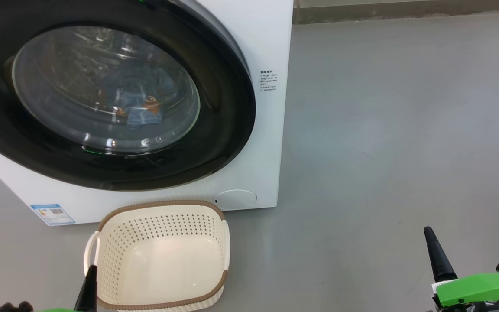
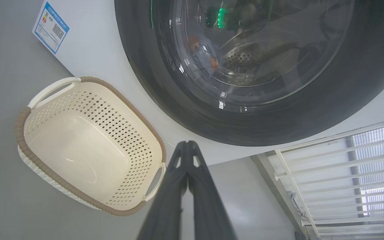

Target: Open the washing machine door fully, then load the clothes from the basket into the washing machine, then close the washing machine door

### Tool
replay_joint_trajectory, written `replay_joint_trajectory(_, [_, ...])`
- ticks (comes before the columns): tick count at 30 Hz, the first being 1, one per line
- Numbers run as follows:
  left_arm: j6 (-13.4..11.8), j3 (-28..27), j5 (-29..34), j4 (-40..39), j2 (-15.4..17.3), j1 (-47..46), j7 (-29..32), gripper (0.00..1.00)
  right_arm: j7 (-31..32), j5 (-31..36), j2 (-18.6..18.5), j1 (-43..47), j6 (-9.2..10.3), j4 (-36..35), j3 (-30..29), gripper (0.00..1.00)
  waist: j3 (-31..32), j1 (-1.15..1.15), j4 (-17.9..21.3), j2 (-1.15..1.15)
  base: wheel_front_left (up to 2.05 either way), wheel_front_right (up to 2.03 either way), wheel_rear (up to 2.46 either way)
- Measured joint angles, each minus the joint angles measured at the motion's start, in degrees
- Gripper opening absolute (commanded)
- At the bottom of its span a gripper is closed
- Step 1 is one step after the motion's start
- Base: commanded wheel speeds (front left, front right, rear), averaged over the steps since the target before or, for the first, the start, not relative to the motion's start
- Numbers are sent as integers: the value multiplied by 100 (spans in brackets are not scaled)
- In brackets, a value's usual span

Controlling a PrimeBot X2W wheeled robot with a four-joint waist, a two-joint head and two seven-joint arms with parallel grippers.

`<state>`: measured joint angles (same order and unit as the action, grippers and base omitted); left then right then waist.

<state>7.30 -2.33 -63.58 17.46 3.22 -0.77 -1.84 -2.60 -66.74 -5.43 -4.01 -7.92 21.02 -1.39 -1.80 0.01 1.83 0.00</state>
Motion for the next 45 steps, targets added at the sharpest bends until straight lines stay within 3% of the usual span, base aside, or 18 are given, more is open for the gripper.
replay_joint_trajectory(45, [-5, -204, -2509, -142, -87, -306, 734, 0, 714, -2320, 178, -6, 49, -427, -443, 0, 164, 0, -166, 0, 0, 0, 0])
